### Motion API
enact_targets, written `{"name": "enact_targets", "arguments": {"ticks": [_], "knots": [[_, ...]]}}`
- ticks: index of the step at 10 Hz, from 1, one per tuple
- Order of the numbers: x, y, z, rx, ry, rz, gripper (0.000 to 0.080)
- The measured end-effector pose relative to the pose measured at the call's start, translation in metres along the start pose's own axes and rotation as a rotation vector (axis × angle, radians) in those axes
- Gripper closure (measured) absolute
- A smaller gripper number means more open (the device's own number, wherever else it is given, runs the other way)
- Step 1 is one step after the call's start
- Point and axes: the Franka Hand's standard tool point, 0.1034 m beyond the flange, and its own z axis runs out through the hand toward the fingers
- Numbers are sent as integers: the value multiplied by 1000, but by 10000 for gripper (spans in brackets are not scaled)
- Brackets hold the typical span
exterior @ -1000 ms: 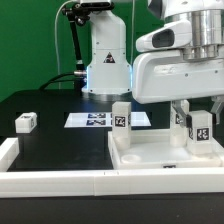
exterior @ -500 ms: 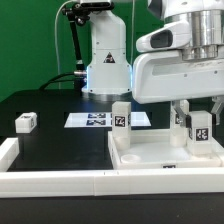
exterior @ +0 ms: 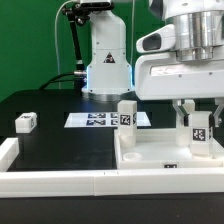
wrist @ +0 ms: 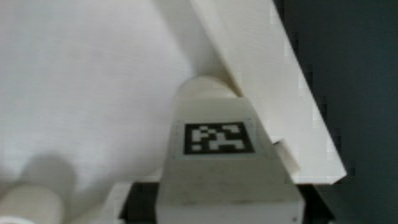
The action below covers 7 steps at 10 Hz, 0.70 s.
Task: Assemble square table
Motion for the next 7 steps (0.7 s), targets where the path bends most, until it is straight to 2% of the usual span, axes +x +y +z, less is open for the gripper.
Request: {"name": "enact_targets", "arguments": {"ticks": [3,7], "knots": [[-1,0,0,-3,0,270,508],[0,1,0,-2,-6,494,508]]}}
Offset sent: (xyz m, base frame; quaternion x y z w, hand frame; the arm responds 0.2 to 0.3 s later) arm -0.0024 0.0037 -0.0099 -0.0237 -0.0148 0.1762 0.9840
